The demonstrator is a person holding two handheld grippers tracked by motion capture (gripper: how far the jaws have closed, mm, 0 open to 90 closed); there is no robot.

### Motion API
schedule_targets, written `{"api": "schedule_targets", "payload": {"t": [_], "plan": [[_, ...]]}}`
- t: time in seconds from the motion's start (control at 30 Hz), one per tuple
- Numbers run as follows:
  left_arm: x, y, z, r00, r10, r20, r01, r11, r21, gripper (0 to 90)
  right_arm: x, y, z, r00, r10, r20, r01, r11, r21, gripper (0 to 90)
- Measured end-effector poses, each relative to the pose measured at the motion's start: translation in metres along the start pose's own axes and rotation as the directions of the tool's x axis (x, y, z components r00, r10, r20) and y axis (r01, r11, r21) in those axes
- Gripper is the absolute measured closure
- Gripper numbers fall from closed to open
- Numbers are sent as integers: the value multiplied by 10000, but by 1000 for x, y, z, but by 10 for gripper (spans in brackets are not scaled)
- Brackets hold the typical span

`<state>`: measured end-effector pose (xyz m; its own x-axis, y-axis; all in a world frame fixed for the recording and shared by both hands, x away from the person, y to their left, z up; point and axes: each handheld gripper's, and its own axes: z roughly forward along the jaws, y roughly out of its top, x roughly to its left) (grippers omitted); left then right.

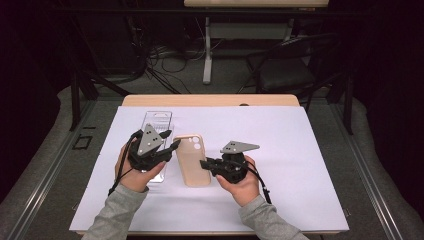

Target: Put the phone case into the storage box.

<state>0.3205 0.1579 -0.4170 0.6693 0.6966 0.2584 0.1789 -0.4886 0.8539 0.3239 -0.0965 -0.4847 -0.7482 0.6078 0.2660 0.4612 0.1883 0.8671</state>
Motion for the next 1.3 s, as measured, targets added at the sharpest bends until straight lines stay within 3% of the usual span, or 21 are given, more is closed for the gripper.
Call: {"api": "schedule_targets", "payload": {"t": [0.27,0.47,1.0,1.3], "plan": [[-2,1,0,9991,424,-44,-423,9991,79,639,0,-1,1,10000,-53,-10,53,10000,42,813],[-3,1,1,9987,504,-20,-504,9986,147,694,1,-1,2,10000,-82,-26,82,10000,28,814],[-7,2,2,9939,1093,-153,-1086,9934,365,749,2,-1,2,10000,-68,-72,69,9999,104,814],[-7,2,2,9935,1132,-151,-1123,9925,479,782,2,-2,3,9999,-61,-84,62,9999,113,814]]}}
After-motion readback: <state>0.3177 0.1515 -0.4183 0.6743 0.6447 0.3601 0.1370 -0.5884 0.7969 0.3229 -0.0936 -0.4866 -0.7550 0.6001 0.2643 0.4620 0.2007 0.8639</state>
